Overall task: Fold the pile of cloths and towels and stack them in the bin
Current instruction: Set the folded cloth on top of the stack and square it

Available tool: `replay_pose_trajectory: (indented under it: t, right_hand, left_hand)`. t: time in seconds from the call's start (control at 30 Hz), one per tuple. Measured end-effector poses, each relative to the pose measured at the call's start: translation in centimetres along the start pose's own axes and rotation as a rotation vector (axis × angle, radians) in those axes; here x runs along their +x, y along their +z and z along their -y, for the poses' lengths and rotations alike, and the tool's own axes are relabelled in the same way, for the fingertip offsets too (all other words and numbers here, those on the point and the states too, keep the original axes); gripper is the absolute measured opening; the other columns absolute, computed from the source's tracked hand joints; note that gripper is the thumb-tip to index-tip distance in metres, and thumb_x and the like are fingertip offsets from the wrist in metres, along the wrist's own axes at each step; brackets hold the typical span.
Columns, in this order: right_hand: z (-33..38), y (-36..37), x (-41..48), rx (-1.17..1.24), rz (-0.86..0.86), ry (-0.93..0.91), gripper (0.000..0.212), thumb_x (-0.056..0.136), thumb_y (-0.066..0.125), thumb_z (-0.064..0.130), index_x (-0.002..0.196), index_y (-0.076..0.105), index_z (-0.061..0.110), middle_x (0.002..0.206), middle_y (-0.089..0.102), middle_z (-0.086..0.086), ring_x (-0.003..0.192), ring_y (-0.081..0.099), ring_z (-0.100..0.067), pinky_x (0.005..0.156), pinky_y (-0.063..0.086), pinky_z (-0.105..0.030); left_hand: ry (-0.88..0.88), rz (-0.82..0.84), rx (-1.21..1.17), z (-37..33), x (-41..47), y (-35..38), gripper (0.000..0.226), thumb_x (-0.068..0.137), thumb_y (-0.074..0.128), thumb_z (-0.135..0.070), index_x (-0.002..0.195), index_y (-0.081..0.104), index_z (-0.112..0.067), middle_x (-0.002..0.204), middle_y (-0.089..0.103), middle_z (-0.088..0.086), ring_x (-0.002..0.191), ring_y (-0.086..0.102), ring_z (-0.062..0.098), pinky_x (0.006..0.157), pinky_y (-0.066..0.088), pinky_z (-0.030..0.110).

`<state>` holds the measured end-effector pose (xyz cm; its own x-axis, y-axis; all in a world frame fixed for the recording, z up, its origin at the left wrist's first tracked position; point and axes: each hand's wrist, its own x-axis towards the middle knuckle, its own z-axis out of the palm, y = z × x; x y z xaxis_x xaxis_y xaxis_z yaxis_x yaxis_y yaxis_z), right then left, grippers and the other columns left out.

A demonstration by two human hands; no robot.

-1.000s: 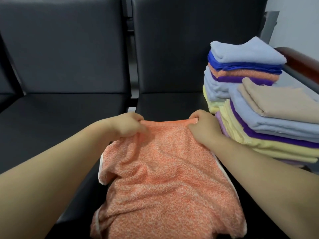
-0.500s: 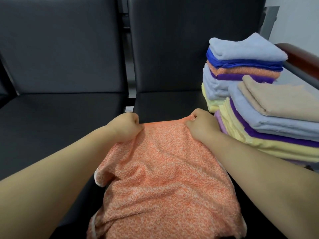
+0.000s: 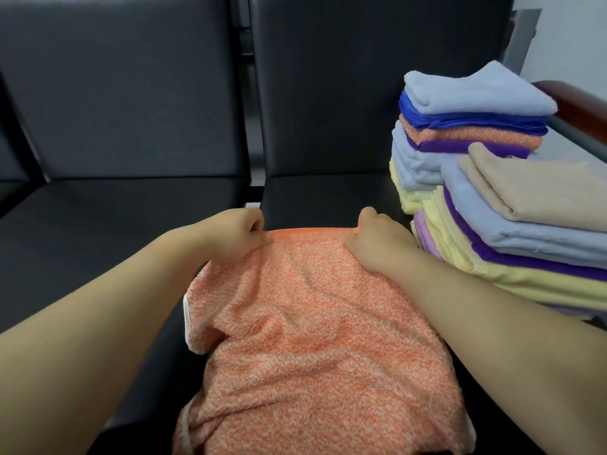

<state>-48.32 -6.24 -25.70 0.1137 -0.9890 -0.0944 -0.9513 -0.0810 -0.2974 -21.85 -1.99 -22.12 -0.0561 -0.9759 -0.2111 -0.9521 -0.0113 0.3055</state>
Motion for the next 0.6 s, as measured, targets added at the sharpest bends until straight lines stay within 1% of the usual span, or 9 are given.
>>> replay_pose_trajectory:
  t: [0.07,0.13,0.27,0.4,0.47,0.53,0.6]
  right_hand:
    - [0.0,0.0,0.1,-0.002,0.007,0.005,0.019,0.1,0.049,0.034,0.109,0.043,0.018,0.099,0.054,-0.004,0.075,0.057,-0.02,0.053,0.036,-0.033]
    - [0.0,-0.1,0.2,-0.007,0.018,0.007,0.022,0.099,0.05,0.036,0.109,0.043,0.017,0.099,0.055,-0.004,0.075,0.057,-0.019,0.053,0.036,-0.033]
    - [0.0,-0.3,0.2,0.002,0.035,0.026,0.025,0.098,0.052,0.037,0.111,0.045,0.017,0.098,0.054,-0.002,0.076,0.057,-0.019,0.053,0.037,-0.033]
    - [0.0,-0.1,0.3,-0.004,0.022,0.031,0.026,0.098,0.053,0.038,0.111,0.045,0.017,0.106,0.054,-0.004,0.077,0.056,-0.02,0.053,0.038,-0.033]
    - [0.2,-0.1,0.4,-0.02,0.03,0.064,0.027,0.098,0.053,0.038,0.112,0.045,0.017,0.115,0.045,-0.006,0.076,0.055,-0.021,0.053,0.038,-0.033]
    - [0.7,-0.4,0.4,-0.044,0.054,0.109,0.023,0.099,0.053,0.036,0.11,0.046,0.018,0.122,0.034,-0.008,0.074,0.058,-0.022,0.053,0.039,-0.033]
    - [0.9,-0.8,0.2,-0.067,0.06,0.127,0.018,0.1,0.053,0.032,0.108,0.048,0.017,0.123,0.033,-0.008,0.074,0.059,-0.023,0.053,0.04,-0.033]
  left_hand:
    - [0.02,-0.008,0.046,0.3,-0.3,-0.8,0.032,0.099,0.058,-0.049,0.09,0.056,-0.018,0.086,0.062,0.001,0.074,0.055,0.019,0.071,0.049,0.038]
    - [0.027,-0.002,0.092,0.7,-0.4,-1.5,0.031,0.096,0.058,-0.054,0.088,0.057,-0.025,0.087,0.063,-0.001,0.078,0.06,0.02,0.075,0.052,0.041]
    - [0.0,0.018,0.197,2.0,-0.4,-2.4,0.03,0.095,0.06,-0.056,0.088,0.061,-0.027,0.09,0.065,-0.003,0.083,0.061,0.018,0.078,0.053,0.04]
    - [-0.072,0.028,0.248,4.1,-0.9,-2.9,0.031,0.094,0.062,-0.056,0.085,0.062,-0.026,0.088,0.064,-0.004,0.081,0.061,0.017,0.077,0.054,0.039]
    - [-0.108,0.035,0.267,5.1,-1.3,-3.2,0.03,0.094,0.062,-0.053,0.083,0.063,-0.025,0.087,0.064,-0.003,0.081,0.061,0.018,0.076,0.054,0.04]
    - [-0.136,0.028,0.284,6.0,-1.9,-3.6,0.027,0.096,0.062,-0.048,0.082,0.062,-0.025,0.087,0.064,-0.003,0.08,0.06,0.017,0.072,0.051,0.038]
    - [-0.177,0.013,0.295,6.5,-2.7,-3.6,0.027,0.098,0.059,-0.045,0.081,0.061,-0.024,0.086,0.063,-0.003,0.078,0.058,0.016,0.067,0.044,0.034]
